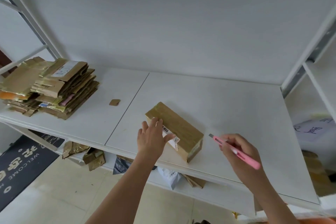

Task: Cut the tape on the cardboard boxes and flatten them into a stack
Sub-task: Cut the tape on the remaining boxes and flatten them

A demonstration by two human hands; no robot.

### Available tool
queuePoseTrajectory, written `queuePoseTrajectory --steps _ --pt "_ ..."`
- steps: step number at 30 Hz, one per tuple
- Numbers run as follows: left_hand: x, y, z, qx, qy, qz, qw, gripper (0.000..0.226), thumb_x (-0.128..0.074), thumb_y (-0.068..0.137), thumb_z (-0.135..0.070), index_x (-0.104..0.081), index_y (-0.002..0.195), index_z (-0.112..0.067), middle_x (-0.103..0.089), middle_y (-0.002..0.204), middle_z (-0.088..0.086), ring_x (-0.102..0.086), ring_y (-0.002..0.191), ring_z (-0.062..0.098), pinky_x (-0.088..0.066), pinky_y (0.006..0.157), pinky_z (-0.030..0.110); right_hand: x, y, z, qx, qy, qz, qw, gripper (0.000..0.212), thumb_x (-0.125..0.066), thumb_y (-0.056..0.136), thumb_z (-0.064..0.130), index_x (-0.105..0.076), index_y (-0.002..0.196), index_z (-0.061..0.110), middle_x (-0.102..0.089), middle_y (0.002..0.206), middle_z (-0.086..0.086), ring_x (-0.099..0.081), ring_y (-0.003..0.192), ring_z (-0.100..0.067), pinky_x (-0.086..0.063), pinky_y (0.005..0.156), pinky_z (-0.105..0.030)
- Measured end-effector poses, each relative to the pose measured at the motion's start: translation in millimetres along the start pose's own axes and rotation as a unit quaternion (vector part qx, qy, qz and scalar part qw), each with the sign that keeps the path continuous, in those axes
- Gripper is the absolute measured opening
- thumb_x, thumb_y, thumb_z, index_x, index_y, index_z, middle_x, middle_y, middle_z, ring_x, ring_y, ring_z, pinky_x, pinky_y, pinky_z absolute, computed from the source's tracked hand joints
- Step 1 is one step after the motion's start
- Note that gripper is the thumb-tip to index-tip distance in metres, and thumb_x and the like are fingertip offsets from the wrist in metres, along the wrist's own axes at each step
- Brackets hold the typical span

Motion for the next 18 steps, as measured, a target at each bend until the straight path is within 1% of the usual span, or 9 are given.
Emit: queuePoseTrajectory --steps 1,3,5,6,7,9,12,14,18 --pt "2 2 -4 -0.02 0.026 -0.017 0.999 0.079 -0.035 0.088 -0.072 -0.036 0.146 -0.018 -0.031 0.154 -0.002 -0.031 0.136 0.023 -0.031 0.11 0.036 -2 1 -7 -0.029 0.049 -0.041 0.998 0.015 -0.061 0.093 0.005 -0.064 0.103 0.017 -0.069 0.083 -0.005 -0.068 0.08 -0.028 -0.06 0.074 -0.043" --pt "3 7 -11 -0.067 0.009 -0.021 0.997 0.087 -0.038 0.084 -0.076 -0.037 0.143 -0.012 -0.023 0.158 0.001 -0.018 0.146 0.023 -0.018 0.118 0.034 -13 4 -20 -0.077 0.16 -0.105 0.978 0.009 -0.057 0.096 0.004 -0.063 0.103 0.007 -0.068 0.087 -0.012 -0.069 0.084 -0.025 -0.058 0.086 -0.051" --pt "2 12 -14 -0.097 -0.044 0.014 0.994 0.103 -0.042 0.079 -0.078 -0.024 0.149 -0.005 -0.008 0.164 0.005 -0.002 0.152 0.021 -0.003 0.122 0.033 -28 7 -26 -0.123 0.235 -0.145 0.953 0.01 -0.055 0.098 0.008 -0.061 0.103 0.002 -0.065 0.091 -0.016 -0.067 0.085 -0.018 -0.057 0.088 -0.054" --pt "1 14 -14 -0.102 -0.065 0.038 0.992 0.109 -0.043 0.076 -0.079 -0.018 0.152 -0.004 -0.005 0.165 0.007 0.001 0.152 0.022 -0.001 0.122 0.034 -36 8 -27 -0.138 0.258 -0.156 0.943 0.011 -0.055 0.099 0.01 -0.06 0.104 0.002 -0.065 0.093 -0.016 -0.067 0.087 -0.016 -0.057 0.087 -0.054" --pt "0 16 -14 -0.106 -0.073 0.055 0.99 0.113 -0.042 0.073 -0.081 -0.014 0.153 -0.006 -0.005 0.165 0.009 0.001 0.152 0.023 -0.003 0.122 0.036 -42 9 -26 -0.144 0.277 -0.164 0.936 0.013 -0.055 0.099 0.013 -0.059 0.106 0.003 -0.066 0.095 -0.014 -0.068 0.09 -0.015 -0.058 0.085 -0.053" --pt "0 16 -14 -0.113 -0.043 0.063 0.991 0.111 -0.033 0.066 -0.087 -0.014 0.155 -0.023 -0.006 0.164 0.011 -0.002 0.152 0.028 -0.009 0.122 0.041 -51 13 -24 -0.144 0.309 -0.178 0.923 0.016 -0.055 0.099 0.016 -0.057 0.109 0.004 -0.068 0.098 -0.011 -0.068 0.094 -0.015 -0.059 0.084 -0.048" --pt "-5 15 -13 -0.09 0.04 0.058 0.993 0.088 -0.025 0.077 -0.082 -0.005 0.154 -0.044 -0.003 0.163 0.012 -0.004 0.15 0.033 -0.015 0.12 0.046 -55 23 -27 -0.144 0.337 -0.208 0.907 0.017 -0.056 0.099 0.014 -0.058 0.111 0.003 -0.07 0.096 -0.008 -0.07 0.095 -0.015 -0.06 0.084 -0.046" --pt "-8 14 -14 -0.073 0.063 0.044 0.994 0.08 -0.026 0.085 -0.076 -0.004 0.154 -0.044 -0.005 0.163 0.015 -0.007 0.149 0.035 -0.017 0.119 0.046 -55 29 -30 -0.144 0.336 -0.216 0.905 0.013 -0.055 0.099 0.01 -0.058 0.108 0.001 -0.071 0.089 -0.007 -0.07 0.091 -0.014 -0.06 0.083 -0.047" --pt "-8 16 -14 -0.078 0.056 0.064 0.993 0.077 -0.03 0.09 -0.073 -0.002 0.155 -0.042 -0.001 0.163 0.018 -0.004 0.149 0.037 -0.011 0.121 0.047 -57 29 -35 -0.156 0.327 -0.219 0.906 0.007 -0.052 0.099 0.002 -0.058 0.097 0.002 -0.066 0.091 -0.017 -0.069 0.087 -0.016 -0.06 0.083 -0.049"
Point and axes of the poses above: each hand's wrist, its own y-axis towards the middle knuckle, its own x-axis out of the back of the hand, z = x × y, the point moved 2 cm from there along y, towards the middle knuckle
